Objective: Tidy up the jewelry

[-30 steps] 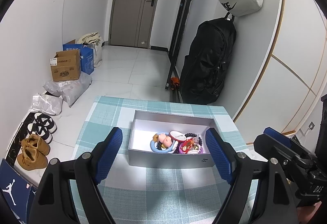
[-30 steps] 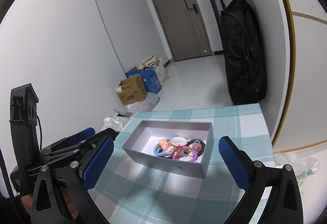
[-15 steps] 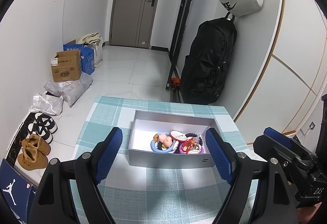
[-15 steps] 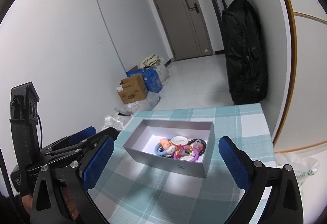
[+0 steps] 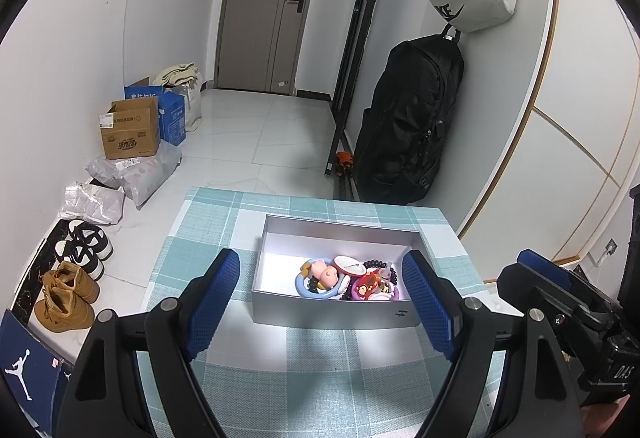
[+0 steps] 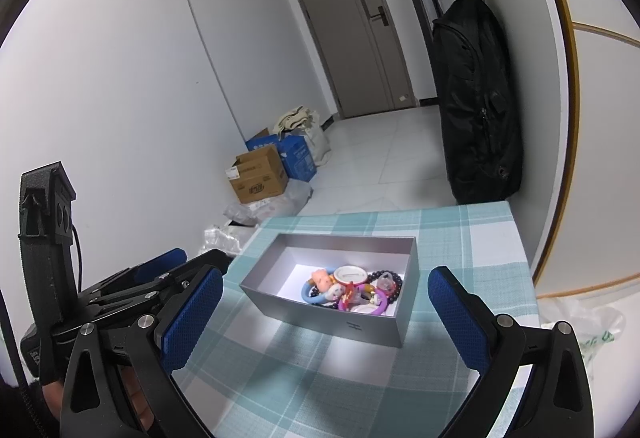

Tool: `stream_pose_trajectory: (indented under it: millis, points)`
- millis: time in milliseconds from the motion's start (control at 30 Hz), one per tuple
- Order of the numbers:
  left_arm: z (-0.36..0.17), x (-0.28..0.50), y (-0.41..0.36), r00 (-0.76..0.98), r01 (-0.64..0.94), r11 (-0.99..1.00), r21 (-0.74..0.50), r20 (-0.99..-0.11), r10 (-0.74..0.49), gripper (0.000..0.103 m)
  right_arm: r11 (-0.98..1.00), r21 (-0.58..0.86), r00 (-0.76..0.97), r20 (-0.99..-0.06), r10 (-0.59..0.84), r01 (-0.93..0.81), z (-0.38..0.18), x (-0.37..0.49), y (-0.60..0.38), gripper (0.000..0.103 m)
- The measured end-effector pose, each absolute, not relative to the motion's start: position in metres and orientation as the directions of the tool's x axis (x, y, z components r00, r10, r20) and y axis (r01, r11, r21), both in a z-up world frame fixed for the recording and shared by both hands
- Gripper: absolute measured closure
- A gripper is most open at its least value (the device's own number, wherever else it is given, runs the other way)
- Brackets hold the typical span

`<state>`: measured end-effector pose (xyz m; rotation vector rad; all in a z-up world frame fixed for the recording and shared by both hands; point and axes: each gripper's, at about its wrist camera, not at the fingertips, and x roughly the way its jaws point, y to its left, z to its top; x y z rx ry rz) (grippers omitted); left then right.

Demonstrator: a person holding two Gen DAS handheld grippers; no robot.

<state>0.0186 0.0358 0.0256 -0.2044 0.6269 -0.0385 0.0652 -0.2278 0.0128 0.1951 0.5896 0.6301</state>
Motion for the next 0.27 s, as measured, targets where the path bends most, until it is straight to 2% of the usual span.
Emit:
stream_pose_trajectory:
  millis: [267]
  points:
    - [0.0280, 0.0147, 0.0340, 0.820, 0.025, 0.978, -0.207, -0.555, -0.139, 0.023, 0.797, 0.345, 0.651, -0.460, 0.604, -0.496, 0.0115, 0.0656, -0.2282, 0.000]
